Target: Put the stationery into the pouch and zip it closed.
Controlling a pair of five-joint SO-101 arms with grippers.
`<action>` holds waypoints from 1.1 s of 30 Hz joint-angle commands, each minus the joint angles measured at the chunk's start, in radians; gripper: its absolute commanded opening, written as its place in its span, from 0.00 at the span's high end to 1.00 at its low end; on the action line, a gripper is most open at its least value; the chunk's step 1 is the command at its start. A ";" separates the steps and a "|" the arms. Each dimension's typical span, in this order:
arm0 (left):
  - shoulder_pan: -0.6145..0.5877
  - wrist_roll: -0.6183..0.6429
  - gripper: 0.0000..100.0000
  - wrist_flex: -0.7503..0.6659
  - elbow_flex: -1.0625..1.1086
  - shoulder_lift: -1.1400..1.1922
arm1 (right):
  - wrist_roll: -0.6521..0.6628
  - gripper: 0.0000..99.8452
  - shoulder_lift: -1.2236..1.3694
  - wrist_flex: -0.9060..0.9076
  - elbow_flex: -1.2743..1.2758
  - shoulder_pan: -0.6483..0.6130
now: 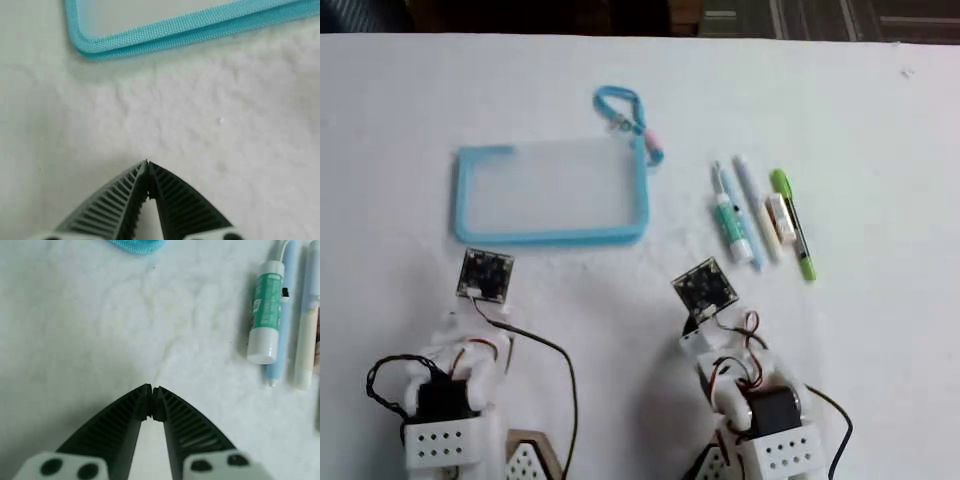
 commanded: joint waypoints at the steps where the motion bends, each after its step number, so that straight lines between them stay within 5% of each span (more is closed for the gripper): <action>1: -0.002 -0.006 0.97 0.005 -0.006 -0.013 | -0.008 0.98 0.004 0.004 0.009 0.001; 19: -0.002 -0.006 0.97 0.005 -0.006 -0.013 | -0.006 0.98 -0.004 0.101 0.009 0.001; 26: -0.002 -0.006 0.97 0.005 -0.006 -0.013 | 0.002 0.98 0.005 -0.180 -0.092 -0.007; 33: -0.002 -0.006 0.97 0.005 -0.006 -0.013 | 0.002 0.98 0.160 -0.208 -0.253 -0.007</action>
